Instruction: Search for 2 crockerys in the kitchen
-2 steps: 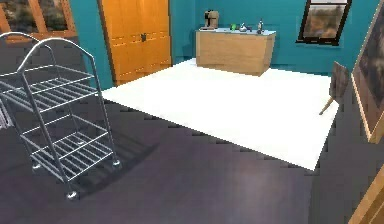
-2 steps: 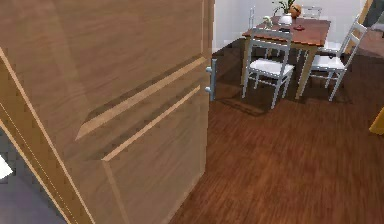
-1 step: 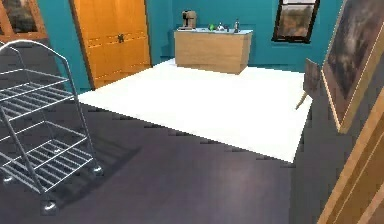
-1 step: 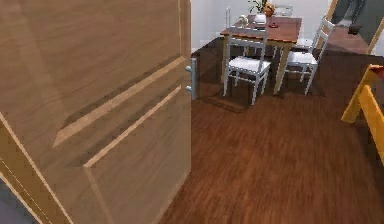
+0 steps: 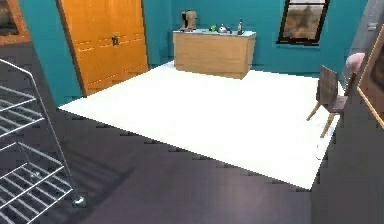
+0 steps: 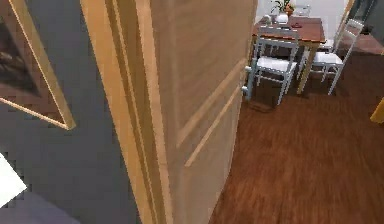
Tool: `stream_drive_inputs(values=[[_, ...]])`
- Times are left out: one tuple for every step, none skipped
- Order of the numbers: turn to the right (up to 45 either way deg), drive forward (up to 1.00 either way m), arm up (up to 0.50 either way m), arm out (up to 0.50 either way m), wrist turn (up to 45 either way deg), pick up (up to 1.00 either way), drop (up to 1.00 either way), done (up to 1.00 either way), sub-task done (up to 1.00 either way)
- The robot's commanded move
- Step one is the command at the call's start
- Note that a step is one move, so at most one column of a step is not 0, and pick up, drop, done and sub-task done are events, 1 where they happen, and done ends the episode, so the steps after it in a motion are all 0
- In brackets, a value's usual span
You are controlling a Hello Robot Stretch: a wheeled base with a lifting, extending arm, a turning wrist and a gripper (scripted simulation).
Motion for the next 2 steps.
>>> stream_drive_inputs(values=[[9.0,0.0,0.0,0.0,0.0,0.0,0.0,0.0,0.0],[0.0,1.0,0.0,0.0,0.0,0.0,0.0,0.0,0.0]])
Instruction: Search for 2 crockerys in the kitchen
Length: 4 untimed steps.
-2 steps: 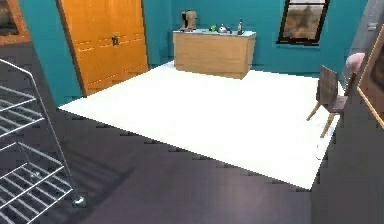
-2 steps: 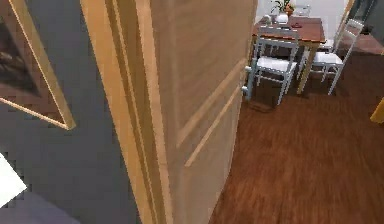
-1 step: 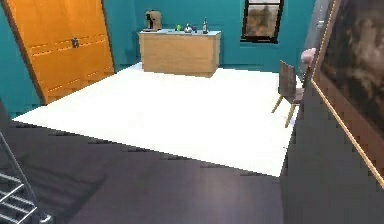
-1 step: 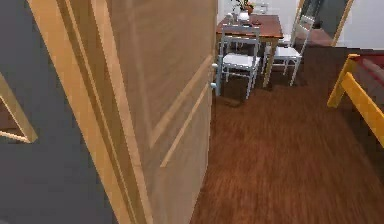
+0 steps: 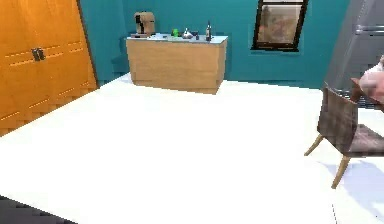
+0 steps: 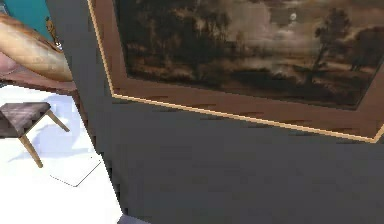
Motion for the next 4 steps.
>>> stream_drive_inputs(values=[[3.0,0.0,0.0,0.0,0.0,0.0,0.0,0.0,0.0],[0.0,1.0,0.0,0.0,0.0,0.0,0.0,0.0,0.0],[0.0,1.0,0.0,0.0,0.0,0.0,0.0,0.0,0.0],[0.0,1.0,0.0,0.0,0.0,0.0,0.0,0.0,0.0]])
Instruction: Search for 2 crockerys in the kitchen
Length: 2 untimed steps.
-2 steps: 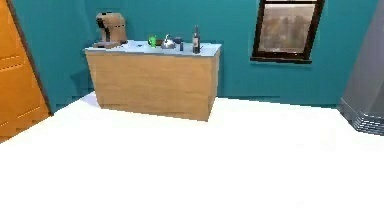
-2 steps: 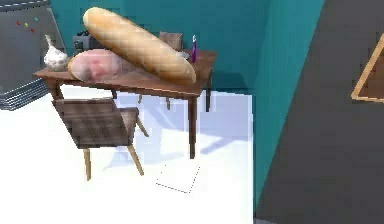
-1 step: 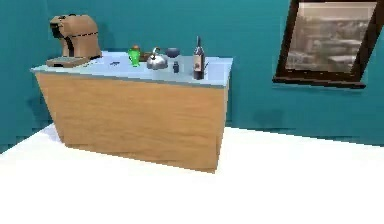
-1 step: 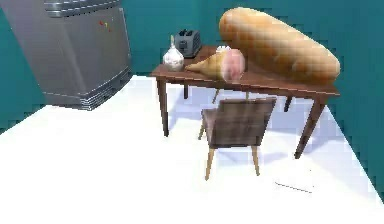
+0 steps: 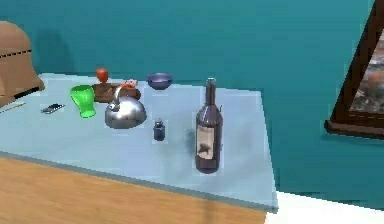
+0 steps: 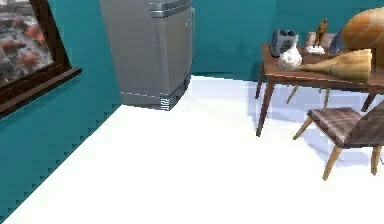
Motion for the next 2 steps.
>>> stream_drive_inputs(values=[[-9.0,0.0,0.0,0.0,0.0,0.0,0.0,0.0,0.0],[0.0,0.15,0.0,0.0,0.0,0.0,0.0,0.0,0.0]])
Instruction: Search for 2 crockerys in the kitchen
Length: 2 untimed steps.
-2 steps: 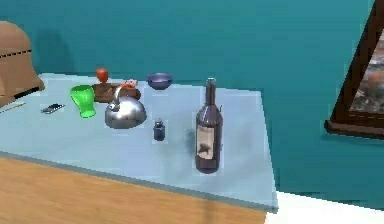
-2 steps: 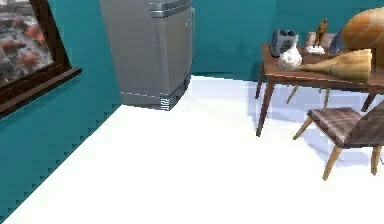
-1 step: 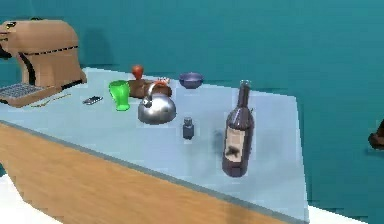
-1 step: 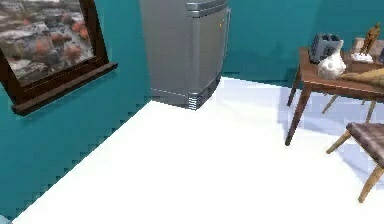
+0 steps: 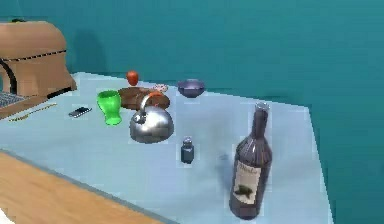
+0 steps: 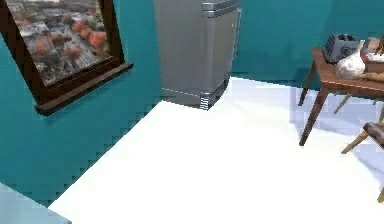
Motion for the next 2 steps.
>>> stream_drive_inputs(values=[[-21.0,0.0,0.0,0.0,0.0,0.0,0.0,0.0,0.0],[0.0,0.0,0.0,0.0,0.0,0.0,0.0,0.0,1.0]])
